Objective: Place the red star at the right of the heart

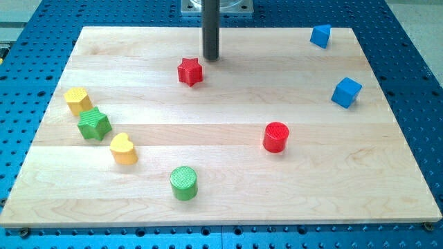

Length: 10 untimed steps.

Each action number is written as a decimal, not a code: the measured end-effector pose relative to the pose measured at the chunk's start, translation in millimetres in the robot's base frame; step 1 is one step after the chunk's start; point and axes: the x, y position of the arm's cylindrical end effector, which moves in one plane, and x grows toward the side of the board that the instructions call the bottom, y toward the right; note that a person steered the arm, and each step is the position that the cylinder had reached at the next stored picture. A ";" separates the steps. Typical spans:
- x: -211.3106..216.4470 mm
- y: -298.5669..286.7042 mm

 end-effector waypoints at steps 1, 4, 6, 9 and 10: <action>113.6 -6.3; 6.5 -4.9; 30.6 -31.0; 176.2 -45.3; 149.5 -22.3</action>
